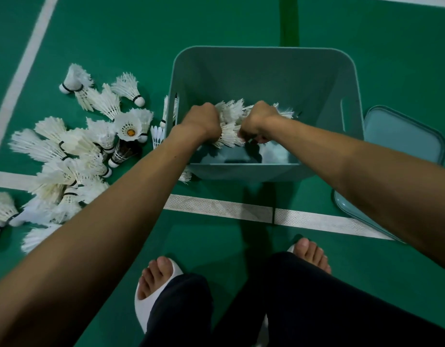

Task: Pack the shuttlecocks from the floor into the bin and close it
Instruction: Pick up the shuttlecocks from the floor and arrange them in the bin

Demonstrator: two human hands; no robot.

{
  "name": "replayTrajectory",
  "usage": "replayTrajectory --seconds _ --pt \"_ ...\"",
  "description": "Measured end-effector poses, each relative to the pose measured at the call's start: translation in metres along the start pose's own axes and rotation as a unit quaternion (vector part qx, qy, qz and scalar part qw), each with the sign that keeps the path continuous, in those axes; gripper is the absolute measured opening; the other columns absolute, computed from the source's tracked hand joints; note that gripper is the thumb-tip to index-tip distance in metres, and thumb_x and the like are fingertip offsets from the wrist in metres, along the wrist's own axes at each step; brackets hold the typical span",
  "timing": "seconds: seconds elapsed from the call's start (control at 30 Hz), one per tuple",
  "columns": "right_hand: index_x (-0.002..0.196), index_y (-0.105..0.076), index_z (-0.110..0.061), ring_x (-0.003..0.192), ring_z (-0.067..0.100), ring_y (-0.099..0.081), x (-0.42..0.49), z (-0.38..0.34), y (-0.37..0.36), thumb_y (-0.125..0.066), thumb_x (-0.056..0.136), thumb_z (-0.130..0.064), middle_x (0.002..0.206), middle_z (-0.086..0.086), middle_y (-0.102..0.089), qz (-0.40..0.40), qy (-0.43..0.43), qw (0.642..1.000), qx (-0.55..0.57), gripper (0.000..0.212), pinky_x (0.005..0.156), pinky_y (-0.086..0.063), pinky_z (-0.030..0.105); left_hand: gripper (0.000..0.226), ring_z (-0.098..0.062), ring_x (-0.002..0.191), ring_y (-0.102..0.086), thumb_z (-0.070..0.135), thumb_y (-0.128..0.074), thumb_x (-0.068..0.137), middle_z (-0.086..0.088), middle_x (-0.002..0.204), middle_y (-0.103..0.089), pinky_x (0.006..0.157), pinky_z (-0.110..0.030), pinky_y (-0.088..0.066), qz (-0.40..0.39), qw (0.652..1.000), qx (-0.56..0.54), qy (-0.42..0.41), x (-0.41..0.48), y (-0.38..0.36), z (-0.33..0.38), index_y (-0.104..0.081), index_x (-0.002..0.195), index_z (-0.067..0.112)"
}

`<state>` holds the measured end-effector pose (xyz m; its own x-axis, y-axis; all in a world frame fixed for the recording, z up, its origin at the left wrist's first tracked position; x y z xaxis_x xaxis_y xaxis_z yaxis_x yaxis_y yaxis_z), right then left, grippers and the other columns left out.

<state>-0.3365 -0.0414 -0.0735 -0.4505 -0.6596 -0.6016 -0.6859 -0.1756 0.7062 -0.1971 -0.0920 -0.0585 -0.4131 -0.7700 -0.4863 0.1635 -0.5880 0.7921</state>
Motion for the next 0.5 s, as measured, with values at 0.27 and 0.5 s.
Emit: replayTrajectory --seconds 0.27,0.5 --pt "0.084 -0.074 -0.004 0.060 0.021 -0.076 -0.010 -0.006 0.012 -0.082 0.083 -0.016 0.071 0.009 -0.077 -0.026 0.022 0.999 -0.037 0.014 0.056 -0.061 0.031 0.029 -0.031 0.076 -0.070 -0.009 -0.047 0.090 -0.018 0.101 -0.068 0.076 -0.044 -0.064 -0.014 1.000 -0.013 0.004 -0.010 0.008 0.006 -0.069 0.107 0.002" --pt "0.092 -0.071 -0.002 0.061 0.020 -0.071 -0.033 -0.016 0.047 -0.071 0.087 -0.018 0.077 0.009 -0.077 0.032 0.043 0.999 0.002 0.017 0.062 -0.063 0.034 0.026 -0.028 0.058 -0.075 -0.006 -0.047 0.095 -0.025 0.101 -0.071 0.053 -0.043 -0.063 0.053 0.987 -0.153 -0.014 -0.065 0.059 0.019 -0.070 0.108 -0.006"
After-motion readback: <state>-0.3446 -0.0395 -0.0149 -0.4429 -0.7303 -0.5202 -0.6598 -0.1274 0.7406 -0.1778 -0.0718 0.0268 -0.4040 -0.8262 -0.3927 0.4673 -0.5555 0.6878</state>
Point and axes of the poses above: each hand's wrist, its own x-axis towards the middle knuckle, its own y-axis out of the back of the hand, z = x × y, the point moved 3 cm from there along x, towards the middle knuckle
